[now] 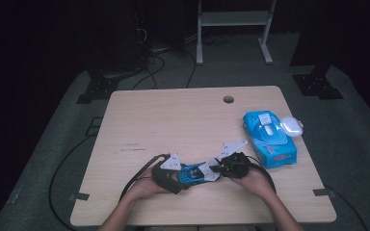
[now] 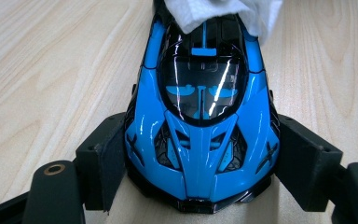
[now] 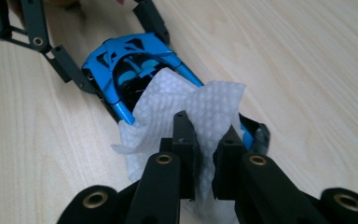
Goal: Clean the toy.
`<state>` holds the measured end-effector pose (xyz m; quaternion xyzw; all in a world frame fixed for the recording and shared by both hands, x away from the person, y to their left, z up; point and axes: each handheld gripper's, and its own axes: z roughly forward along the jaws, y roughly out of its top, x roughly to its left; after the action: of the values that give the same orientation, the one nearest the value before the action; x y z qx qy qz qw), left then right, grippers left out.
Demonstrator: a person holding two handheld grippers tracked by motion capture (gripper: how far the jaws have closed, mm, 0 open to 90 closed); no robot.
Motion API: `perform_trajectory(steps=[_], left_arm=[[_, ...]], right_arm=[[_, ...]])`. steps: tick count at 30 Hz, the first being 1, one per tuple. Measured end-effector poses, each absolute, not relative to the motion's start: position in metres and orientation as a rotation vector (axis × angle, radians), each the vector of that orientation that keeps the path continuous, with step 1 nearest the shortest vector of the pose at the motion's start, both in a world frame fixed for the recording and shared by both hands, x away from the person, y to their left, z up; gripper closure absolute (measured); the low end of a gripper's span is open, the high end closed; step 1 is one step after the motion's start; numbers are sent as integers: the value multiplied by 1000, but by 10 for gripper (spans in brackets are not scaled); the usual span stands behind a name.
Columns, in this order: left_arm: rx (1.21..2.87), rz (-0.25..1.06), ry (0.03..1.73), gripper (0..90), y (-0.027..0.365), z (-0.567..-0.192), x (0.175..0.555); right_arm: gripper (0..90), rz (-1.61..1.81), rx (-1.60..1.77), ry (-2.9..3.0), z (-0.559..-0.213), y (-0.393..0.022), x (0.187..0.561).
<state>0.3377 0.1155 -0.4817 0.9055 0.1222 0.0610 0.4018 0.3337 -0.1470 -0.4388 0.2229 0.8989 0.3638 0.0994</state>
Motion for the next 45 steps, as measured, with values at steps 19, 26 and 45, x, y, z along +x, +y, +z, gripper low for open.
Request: perform_trajectory(steps=[19, 26, 45], left_arm=[[2297, 144, 289, 253, 115, -481, 340], [2297, 143, 283, 254, 115, -481, 340], [2297, 133, 256, 255, 116, -481, 343]], right_arm=[[820, 1016, 724, 2589, -434, -168, 329], [819, 1012, 737, 2576, -433, -151, 350], [783, 1069, 779, 2644, -438, -155, 353]])
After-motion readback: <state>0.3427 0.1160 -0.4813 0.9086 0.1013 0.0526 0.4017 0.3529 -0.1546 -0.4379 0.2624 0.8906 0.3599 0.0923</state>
